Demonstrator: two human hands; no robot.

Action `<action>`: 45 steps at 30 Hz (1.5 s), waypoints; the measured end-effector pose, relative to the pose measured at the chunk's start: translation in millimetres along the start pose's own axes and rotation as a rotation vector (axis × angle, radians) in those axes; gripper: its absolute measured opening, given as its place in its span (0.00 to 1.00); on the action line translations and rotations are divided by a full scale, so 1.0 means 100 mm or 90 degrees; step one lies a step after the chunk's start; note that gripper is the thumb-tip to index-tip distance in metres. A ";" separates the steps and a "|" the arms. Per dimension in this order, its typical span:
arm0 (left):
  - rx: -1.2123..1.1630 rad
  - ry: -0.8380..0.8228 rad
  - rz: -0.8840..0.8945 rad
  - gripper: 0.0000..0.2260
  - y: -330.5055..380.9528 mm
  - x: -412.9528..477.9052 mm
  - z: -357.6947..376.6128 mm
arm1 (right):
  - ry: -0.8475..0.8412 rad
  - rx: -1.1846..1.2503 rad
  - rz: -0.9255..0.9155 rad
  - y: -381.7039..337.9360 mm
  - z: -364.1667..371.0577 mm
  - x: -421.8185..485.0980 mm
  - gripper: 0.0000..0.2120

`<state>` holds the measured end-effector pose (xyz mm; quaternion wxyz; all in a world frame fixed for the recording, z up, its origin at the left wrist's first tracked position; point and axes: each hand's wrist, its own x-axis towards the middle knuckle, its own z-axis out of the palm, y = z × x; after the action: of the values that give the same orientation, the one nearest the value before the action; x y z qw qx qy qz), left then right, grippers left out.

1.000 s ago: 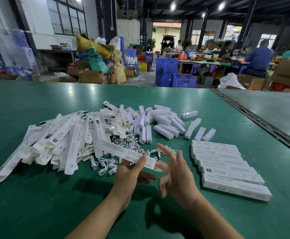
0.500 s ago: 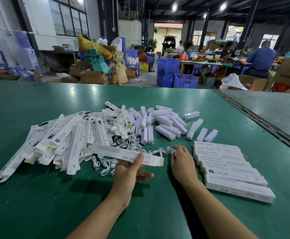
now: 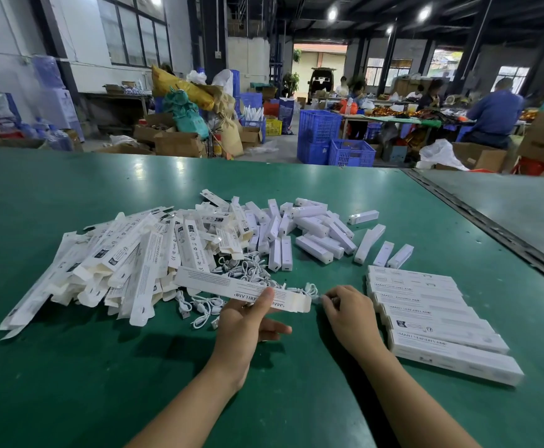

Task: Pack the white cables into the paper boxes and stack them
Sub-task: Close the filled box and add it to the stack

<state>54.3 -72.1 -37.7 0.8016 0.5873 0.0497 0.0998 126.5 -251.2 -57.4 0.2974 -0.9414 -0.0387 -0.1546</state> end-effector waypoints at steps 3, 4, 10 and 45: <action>-0.002 0.001 -0.007 0.22 0.00 0.00 -0.01 | -0.008 0.016 -0.041 0.00 -0.06 -0.11 0.09; -0.003 0.003 -0.009 0.22 0.00 0.01 -0.01 | -0.010 0.013 -0.050 0.01 -0.07 -0.15 0.09; -0.005 0.006 -0.018 0.24 -0.02 0.02 -0.03 | -0.049 0.037 -0.042 -0.03 -0.15 -0.30 0.06; 0.047 0.019 -0.001 0.19 -0.01 0.00 -0.03 | -0.051 0.542 0.062 -0.31 -0.29 -0.50 0.16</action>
<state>53.5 -69.4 -39.3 0.7786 0.6150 0.0654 0.1062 65.9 -241.3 -33.6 0.6647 -0.7405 -0.0662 -0.0739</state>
